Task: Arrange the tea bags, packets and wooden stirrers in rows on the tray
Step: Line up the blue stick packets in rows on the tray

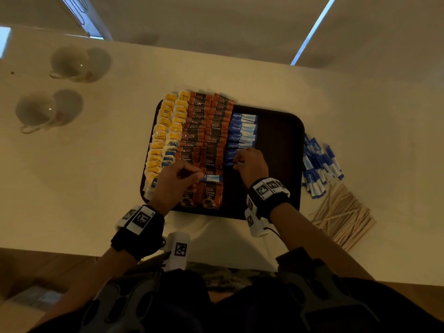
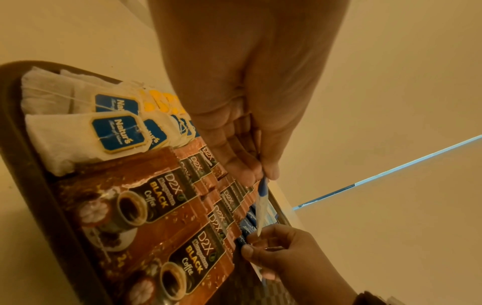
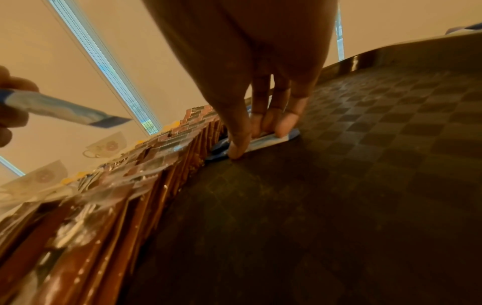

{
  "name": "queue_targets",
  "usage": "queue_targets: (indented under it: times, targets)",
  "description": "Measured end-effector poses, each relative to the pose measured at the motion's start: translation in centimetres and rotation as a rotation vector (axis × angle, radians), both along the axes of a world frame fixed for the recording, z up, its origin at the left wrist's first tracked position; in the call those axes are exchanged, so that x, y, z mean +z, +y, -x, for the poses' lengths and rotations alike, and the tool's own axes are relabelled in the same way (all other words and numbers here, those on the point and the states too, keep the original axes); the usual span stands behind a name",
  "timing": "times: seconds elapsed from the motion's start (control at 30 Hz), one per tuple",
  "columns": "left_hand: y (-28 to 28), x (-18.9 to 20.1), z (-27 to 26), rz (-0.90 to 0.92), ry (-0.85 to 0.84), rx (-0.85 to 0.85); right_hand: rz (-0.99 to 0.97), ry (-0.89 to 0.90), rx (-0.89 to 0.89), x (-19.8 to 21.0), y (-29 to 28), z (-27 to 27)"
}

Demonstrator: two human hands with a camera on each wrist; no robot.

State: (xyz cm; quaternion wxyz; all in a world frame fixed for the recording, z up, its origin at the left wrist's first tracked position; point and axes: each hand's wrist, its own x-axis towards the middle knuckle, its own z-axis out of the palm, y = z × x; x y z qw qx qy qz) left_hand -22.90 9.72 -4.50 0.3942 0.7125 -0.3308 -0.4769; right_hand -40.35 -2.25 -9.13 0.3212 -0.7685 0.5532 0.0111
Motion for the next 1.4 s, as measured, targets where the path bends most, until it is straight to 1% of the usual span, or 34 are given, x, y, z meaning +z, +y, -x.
queue_targets:
  times: [0.17,0.33,0.4,0.47,0.5,0.53,0.6,0.63,0.7,0.73,0.83,0.9,1.0,1.1,1.2,1.27,1.4]
  targets:
    - [0.0,0.0,0.0,0.0,0.013,0.004,-0.01,-0.012,-0.018,0.2,-0.2,0.0]
    - [0.0,0.2,0.2,0.002,0.026,0.004,-0.059,-0.063,-0.089,0.2,0.4,0.6]
    - [0.0,0.4,0.3,0.0,0.044,0.007,-0.044,-0.144,-0.18,0.6,1.0,1.1]
    - [-0.1,0.6,0.5,0.002,0.061,0.006,-0.052,-0.281,-0.268,1.8,1.8,1.5]
    - [-0.3,0.6,0.6,0.001,0.057,0.001,-0.116,-0.346,-0.287,2.6,2.3,1.6]
    - [-0.4,0.7,0.7,0.0,0.045,-0.006,-0.23,-0.401,-0.285,3.4,2.8,1.6]
    - [-0.9,0.9,1.1,0.007,0.023,-0.036,-0.484,-0.489,-0.241,4.5,3.7,1.9]
    - [-1.2,1.0,1.3,0.013,0.011,-0.059,-0.544,-0.513,-0.209,4.7,4.1,2.1]
    - [-1.8,1.0,1.7,0.018,0.003,-0.104,-0.538,-0.537,-0.206,4.6,4.5,2.9]
    - [-2.0,1.0,1.8,0.02,0.007,-0.122,-0.515,-0.541,-0.248,4.4,4.6,3.2]
    - [-2.1,1.1,2.3,0.017,-0.02,-0.149,-0.47,-0.51,-0.398,3.9,4.1,4.3]
    - [-2.0,1.2,2.2,0.014,-0.044,-0.11,-0.437,-0.428,-0.442,3.3,3.5,5.1]
    - [-1.3,1.6,1.6,0.027,-0.047,-0.073,-0.367,-0.294,-0.444,2.2,2.6,5.9]
    - [-0.5,1.5,0.8,0.036,-0.066,-0.085,-0.357,-0.238,-0.426,1.6,2.0,5.5]
    - [0.3,1.5,0.2,0.028,-0.095,-0.072,-0.313,-0.18,-0.355,1.0,1.7,4.4]
    - [0.7,1.8,0.1,0.043,-0.111,-0.065,-0.28,-0.173,-0.35,0.6,1.5,3.8]
    - [1.6,2.1,-0.2,0.049,-0.117,-0.064,-0.213,-0.167,-0.408,0.5,1.6,3.5]
